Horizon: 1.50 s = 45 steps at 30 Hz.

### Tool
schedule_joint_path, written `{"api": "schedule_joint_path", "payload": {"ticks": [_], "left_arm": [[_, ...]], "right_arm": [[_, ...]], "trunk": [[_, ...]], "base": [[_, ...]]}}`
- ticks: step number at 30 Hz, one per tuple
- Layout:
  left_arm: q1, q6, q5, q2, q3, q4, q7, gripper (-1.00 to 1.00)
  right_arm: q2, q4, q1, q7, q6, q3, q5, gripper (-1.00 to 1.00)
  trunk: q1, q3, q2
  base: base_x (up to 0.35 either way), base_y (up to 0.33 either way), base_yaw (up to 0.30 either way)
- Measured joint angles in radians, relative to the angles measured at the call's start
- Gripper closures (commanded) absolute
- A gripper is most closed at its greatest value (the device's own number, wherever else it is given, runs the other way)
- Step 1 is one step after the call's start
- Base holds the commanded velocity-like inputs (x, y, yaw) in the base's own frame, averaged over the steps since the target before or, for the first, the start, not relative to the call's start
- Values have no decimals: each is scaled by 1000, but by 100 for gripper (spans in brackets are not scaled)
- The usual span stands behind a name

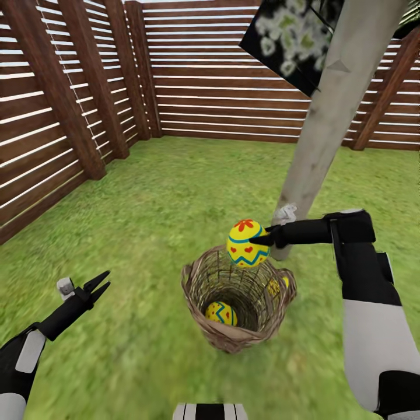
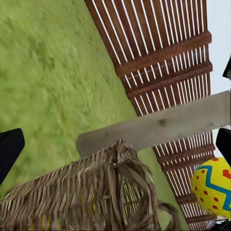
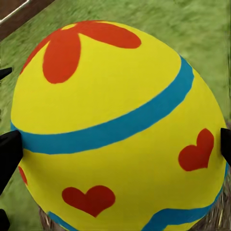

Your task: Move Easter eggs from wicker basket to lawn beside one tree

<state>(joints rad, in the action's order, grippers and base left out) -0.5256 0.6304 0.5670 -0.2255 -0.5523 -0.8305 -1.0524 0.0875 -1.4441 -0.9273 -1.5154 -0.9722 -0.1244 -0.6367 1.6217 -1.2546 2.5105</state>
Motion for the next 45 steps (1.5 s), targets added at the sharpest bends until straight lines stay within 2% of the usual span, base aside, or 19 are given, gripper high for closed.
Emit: {"api": "schedule_joint_path", "payload": {"ticks": [2, 11, 14, 17, 19, 20, 22, 25, 28, 30, 31, 32, 33, 36, 38, 41, 43, 44, 45], "left_arm": [[0, 1, 0, 1, 1, 0, 0, -100], [0, 0, 0, 2, 1, 0, 2, -100], [0, -1, -1, 1, 1, 1, 3, -100], [0, -2, -2, 1, 1, 1, 3, -100], [0, -3, -2, 1, 1, 1, 3, -100], [0, -3, -2, 1, 0, 1, 3, -100], [0, -3, -2, 2, 0, 1, 3, -100], [0, -3, -2, 2, -1, 1, 3, -100], [0, -5, -1, 2, -1, 1, 3, -100], [0, -5, -2, 3, -1, 2, 3, -100], [0, -5, -2, 3, -1, 1, 3, -100], [0, -5, -2, 3, -1, 2, 3, -100], [0, -5, -2, 3, -1, 2, 3, -100], [0, -5, -2, 3, -1, 2, 3, -100], [0, -5, -2, 3, -1, 13, 3, -100], [0, -5, -2, 3, -1, 18, 3, -100], [0, -5, -2, 3, -1, 19, 3, -100], [0, -5, -2, 3, -1, 19, 3, -100], [0, -6, -2, 3, -1, 20, 3, -100]], "right_arm": [[-1, 0, 0, 0, 0, -26, 2, 100], [4, 0, 0, -45, 0, -65, 2, 100], [6, 0, 0, -45, 1, -207, 2, 100], [24, -1, 0, -45, 0, -382, 8, 100], [37, -1, 0, -45, -2, -443, 86, 100], [57, -1, 0, -45, -4, -453, 129, 100], [68, 0, 0, -45, -4, -458, 149, 100], [71, 2, 1, -46, -2, -479, 163, 100], [72, 5, 1, -45, 8, -473, 162, 100], [72, 9, 15, -45, 22, -492, 138, 100], [72, 11, 38, 15, 45, -528, 123, 100], [72, 11, 53, 176, 74, -539, 116, 100], [73, 11, 60, 267, 105, -562, 104, 100], [102, 11, 66, 297, 123, -616, 103, 100], [119, 11, 70, 300, 124, -623, 104, 100], [120, 18, 90, 310, 132, -624, 92, 100], [114, 69, 110, 390, 234, -622, 2, 100], [112, 135, 113, 483, 332, -620, -40, 100], [111, 217, 114, 577, 408, -615, -54, 100]], "trunk": [[0, 0, 0], [0, 0, 0], [0, 0, 0], [-1, 0, 0], [-1, 0, 0], [-1, 0, 0], [-1, 0, 0], [-1, 0, 0], [-1, 0, 0], [-1, 0, 0], [0, 0, 0], [-1, 0, 0], [-1, 0, 0], [-1, 0, 0], [-1, 0, 0], [-1, 0, 0], [-1, 0, 0], [0, 0, 0], [0, 0, 0]], "base": [[-339, 0, 0], [-339, -16, 0], [-239, -226, 0], [-39, -320, 0], [22, -314, 0], [70, -220, 0], [82, -157, 0], [46, -85, 0], [4, -9, 0], [0, 0, 0], [0, 0, 0], [0, 0, 0], [0, 0, 0], [0, 0, 0], [0, 0, 0], [0, 0, 0], [0, 0, 0], [0, 0, 0], [0, 0, 0]]}}
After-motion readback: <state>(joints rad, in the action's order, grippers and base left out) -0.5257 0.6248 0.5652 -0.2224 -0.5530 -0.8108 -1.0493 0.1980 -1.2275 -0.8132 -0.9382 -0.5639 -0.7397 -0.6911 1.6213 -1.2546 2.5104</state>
